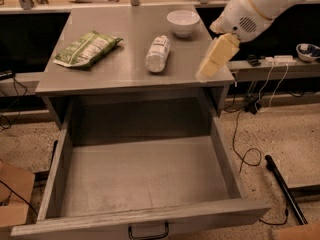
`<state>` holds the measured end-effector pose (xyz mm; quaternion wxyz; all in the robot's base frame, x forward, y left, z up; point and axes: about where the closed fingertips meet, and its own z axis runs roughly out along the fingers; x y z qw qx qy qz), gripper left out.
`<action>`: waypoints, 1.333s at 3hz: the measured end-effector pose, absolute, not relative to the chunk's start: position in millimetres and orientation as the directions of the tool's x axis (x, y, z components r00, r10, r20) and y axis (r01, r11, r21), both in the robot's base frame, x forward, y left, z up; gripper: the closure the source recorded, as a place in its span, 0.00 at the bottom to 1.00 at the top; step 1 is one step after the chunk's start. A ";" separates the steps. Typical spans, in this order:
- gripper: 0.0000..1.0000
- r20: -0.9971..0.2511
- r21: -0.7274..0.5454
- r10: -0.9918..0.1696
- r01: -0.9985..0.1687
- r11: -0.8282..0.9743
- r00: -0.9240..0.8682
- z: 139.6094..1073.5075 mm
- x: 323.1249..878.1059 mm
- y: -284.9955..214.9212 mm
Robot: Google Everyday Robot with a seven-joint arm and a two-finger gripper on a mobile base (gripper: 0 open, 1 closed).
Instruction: Place blue plastic bottle into top drawer
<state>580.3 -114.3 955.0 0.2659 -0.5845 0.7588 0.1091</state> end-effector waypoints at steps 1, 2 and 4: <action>0.00 -0.649 -0.107 -0.725 -0.915 0.389 -0.232 939.6 625.9 -97.6; 0.00 -0.722 -0.064 -0.639 -0.895 0.442 -0.264 921.3 668.1 -78.3; 0.00 -0.775 0.046 -0.539 -0.881 0.471 -0.329 876.2 727.9 -32.5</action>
Offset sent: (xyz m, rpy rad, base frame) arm 0.1498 0.0597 -0.0613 0.3968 -0.0110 -0.1993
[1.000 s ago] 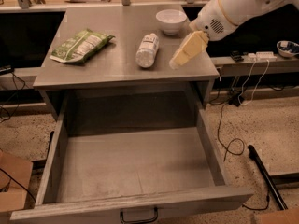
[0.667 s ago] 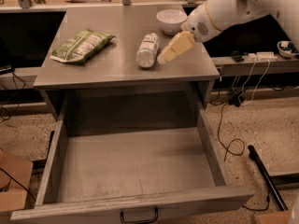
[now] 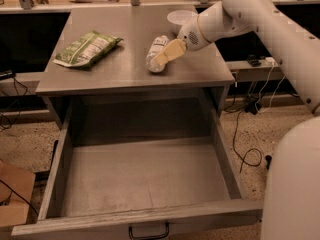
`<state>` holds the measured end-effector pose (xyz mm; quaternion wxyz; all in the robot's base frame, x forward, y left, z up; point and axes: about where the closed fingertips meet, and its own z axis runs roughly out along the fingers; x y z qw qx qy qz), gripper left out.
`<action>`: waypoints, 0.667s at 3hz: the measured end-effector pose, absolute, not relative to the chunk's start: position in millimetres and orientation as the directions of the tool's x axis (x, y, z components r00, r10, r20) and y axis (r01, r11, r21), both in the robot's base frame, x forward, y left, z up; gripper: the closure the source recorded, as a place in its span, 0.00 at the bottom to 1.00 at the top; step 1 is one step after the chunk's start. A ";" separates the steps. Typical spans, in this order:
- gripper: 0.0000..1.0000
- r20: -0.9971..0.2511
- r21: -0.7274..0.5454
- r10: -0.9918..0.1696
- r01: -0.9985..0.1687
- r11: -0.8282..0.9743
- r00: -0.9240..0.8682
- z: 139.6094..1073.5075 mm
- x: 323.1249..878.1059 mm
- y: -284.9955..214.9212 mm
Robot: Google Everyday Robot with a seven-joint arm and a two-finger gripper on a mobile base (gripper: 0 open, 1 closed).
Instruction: Place blue plastic bottle into top drawer
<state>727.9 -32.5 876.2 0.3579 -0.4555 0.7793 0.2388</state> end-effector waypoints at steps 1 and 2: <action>0.00 -0.778 0.089 -0.518 -0.879 0.468 -0.354 859.4 737.9 -14.2; 0.16 -0.780 0.120 -0.508 -0.884 0.452 -0.366 848.6 744.7 4.6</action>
Offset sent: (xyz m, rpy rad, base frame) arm 0.0262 0.0542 -0.0351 0.0722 0.0825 0.0273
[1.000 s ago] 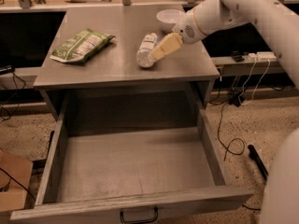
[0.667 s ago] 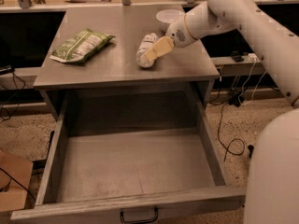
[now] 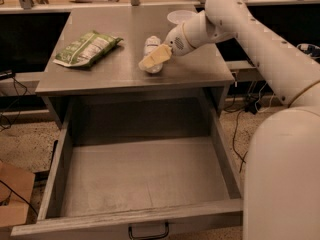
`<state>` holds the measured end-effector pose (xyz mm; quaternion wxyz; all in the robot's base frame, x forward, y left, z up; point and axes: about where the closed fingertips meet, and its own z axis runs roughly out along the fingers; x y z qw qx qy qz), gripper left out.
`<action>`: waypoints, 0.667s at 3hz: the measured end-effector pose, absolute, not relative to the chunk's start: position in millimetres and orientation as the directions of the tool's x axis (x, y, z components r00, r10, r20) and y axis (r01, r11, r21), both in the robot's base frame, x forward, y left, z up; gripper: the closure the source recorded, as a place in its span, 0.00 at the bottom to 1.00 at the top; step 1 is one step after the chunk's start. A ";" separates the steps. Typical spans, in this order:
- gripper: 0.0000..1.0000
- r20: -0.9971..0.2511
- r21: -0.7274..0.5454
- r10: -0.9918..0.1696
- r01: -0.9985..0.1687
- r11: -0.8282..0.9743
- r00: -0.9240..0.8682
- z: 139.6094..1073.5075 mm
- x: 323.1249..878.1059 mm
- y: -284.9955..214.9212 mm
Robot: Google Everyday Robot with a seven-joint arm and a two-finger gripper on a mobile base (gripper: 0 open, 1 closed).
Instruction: Place blue plastic bottle into top drawer
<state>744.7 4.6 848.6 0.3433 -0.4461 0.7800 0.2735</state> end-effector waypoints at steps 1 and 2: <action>0.20 -0.783 0.141 -0.501 -0.890 0.434 -0.368 843.3 753.5 20.0; 0.20 -0.785 0.143 -0.499 -0.892 0.429 -0.367 844.0 759.4 26.1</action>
Offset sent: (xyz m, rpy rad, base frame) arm 0.0233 0.0219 0.0019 0.0293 0.0073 0.0187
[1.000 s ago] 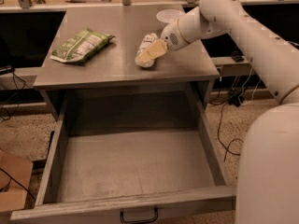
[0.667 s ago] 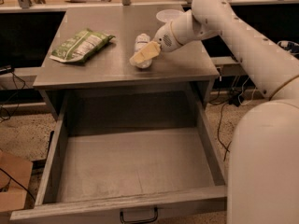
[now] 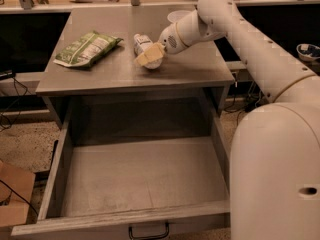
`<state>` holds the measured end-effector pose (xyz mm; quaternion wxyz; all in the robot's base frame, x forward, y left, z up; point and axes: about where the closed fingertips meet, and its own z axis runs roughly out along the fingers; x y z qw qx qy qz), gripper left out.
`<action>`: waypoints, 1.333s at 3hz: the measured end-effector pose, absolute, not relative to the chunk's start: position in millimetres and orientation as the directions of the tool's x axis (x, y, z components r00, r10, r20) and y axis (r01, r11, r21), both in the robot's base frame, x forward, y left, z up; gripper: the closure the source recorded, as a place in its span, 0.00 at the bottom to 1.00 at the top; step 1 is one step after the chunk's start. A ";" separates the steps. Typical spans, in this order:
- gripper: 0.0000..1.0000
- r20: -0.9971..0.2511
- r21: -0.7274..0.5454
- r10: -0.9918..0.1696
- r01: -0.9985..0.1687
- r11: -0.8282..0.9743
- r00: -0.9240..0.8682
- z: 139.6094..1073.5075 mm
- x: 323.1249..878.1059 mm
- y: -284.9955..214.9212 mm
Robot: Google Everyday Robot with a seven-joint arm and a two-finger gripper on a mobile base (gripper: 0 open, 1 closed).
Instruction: Place blue plastic bottle into top drawer
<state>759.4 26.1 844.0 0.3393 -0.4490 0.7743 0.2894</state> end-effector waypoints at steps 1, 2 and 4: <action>0.47 -0.775 0.125 -0.517 -0.889 0.440 -0.365 849.1 764.1 28.0; 0.70 -0.758 0.107 -0.541 -0.887 0.449 -0.365 851.3 762.1 25.2; 1.00 -0.761 0.092 -0.547 -0.892 0.443 -0.350 861.1 713.6 -5.3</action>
Offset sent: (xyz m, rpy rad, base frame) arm 0.0005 -0.0109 0.0163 -0.1026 -0.0237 -0.0304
